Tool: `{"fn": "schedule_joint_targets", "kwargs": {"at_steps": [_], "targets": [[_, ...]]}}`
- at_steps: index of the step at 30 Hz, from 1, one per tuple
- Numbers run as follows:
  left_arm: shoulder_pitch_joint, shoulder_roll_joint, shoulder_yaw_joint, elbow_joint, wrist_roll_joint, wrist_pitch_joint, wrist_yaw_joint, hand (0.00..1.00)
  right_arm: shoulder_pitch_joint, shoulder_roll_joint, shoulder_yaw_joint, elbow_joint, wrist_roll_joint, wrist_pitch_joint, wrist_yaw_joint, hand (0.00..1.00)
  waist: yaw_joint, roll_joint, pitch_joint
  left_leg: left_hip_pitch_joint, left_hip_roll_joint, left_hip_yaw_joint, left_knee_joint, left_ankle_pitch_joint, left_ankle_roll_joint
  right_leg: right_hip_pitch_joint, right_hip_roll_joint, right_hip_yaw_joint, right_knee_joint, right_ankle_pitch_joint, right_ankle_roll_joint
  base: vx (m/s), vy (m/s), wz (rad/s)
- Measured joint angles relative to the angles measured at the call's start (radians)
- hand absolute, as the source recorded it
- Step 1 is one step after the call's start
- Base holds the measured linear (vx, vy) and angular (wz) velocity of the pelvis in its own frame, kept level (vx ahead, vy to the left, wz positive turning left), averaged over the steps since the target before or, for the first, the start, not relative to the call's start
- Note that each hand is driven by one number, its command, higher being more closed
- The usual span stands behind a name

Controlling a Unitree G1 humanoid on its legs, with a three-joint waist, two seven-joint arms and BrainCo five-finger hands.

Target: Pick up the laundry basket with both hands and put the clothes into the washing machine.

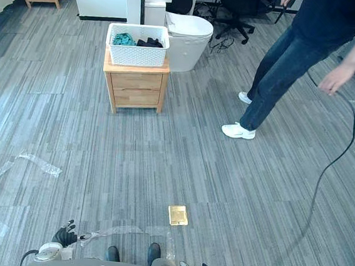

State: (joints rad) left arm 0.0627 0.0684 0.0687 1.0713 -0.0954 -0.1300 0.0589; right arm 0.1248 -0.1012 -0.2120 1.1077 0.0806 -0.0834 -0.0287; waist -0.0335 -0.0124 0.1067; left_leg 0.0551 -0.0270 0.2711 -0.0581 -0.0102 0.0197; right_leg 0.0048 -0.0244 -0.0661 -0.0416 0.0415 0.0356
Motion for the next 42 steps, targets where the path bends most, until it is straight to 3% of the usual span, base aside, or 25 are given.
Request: {"fn": "schedule_joint_targets", "kwargs": {"at_steps": [34, 36, 38, 39, 40, 41, 42], "targets": [[-0.001, 0.003, -0.028, 0.0, -0.001, -0.001, -0.001, 0.0, -0.006, 0.002, -0.006, 0.0, -0.008, 0.0, 0.004, 0.0, -0.003, 0.0, 0.022, 0.034, 0.004, -0.028, -0.018, -0.002, -0.023, 0.063, 0.005, -0.04, -0.032, -0.009, -0.005, -0.03, -0.022, 0.03], [-0.01, 0.007, -0.025, -0.001, -0.002, -0.001, -0.001, 0.0, -0.011, 0.004, -0.007, 0.0, -0.007, 0.0, 0.004, 0.0, -0.007, -0.005, 0.041, 0.009, 0.011, -0.042, 0.059, -0.041, -0.05, 0.065, -0.001, -0.062, 0.009, -0.039, -0.009, -0.03, -0.045, 0.3], [-0.013, 0.005, -0.005, -0.004, -0.01, -0.001, -0.002, 0.0, -0.01, 0.002, -0.009, -0.002, -0.007, 0.0, 0.004, 0.0, -0.007, 0.001, 0.054, -0.032, 0.037, -0.035, 0.183, -0.121, -0.086, 0.065, -0.002, -0.08, 0.059, -0.08, -0.024, 0.0, -0.062, 0.27], [-0.01, 0.003, 0.014, -0.007, -0.013, -0.001, -0.002, 0.0, -0.008, -0.002, -0.009, -0.003, -0.007, 0.0, 0.004, 0.0, -0.006, 0.009, 0.059, -0.06, 0.067, -0.008, 0.28, -0.174, -0.14, 0.066, 0.001, -0.085, 0.091, -0.107, -0.032, 0.02, -0.056, 0.24], [-0.008, 0.004, 0.024, -0.01, -0.016, -0.001, -0.002, 0.0, -0.007, -0.003, -0.009, -0.003, -0.007, 0.0, 0.004, 0.0, -0.009, 0.023, 0.07, -0.098, 0.096, 0.046, 0.395, -0.175, -0.161, 0.066, -0.002, -0.09, 0.118, -0.136, -0.037, 0.04, -0.049, 0.31], [-0.008, 0.004, 0.03, -0.017, -0.02, -0.001, -0.003, 0.0, -0.007, -0.008, -0.012, -0.001, -0.007, -0.001, 0.004, 0.0, -0.012, 0.016, 0.074, -0.126, 0.113, 0.078, 0.478, -0.16, -0.146, 0.067, -0.007, -0.098, 0.131, -0.148, -0.036, 0.02, -0.049, 0.32], [-0.001, -0.005, 0.055, -0.044, -0.026, -0.003, -0.006, 0.0, -0.008, -0.012, -0.022, 0.002, -0.006, 0.0, 0.005, 0.0, -0.012, 0.019, 0.083, -0.184, 0.163, 0.134, 0.626, -0.14, -0.121, 0.07, -0.008, -0.103, 0.159, -0.172, -0.035, 0.03, -0.049, 0.2]]}}
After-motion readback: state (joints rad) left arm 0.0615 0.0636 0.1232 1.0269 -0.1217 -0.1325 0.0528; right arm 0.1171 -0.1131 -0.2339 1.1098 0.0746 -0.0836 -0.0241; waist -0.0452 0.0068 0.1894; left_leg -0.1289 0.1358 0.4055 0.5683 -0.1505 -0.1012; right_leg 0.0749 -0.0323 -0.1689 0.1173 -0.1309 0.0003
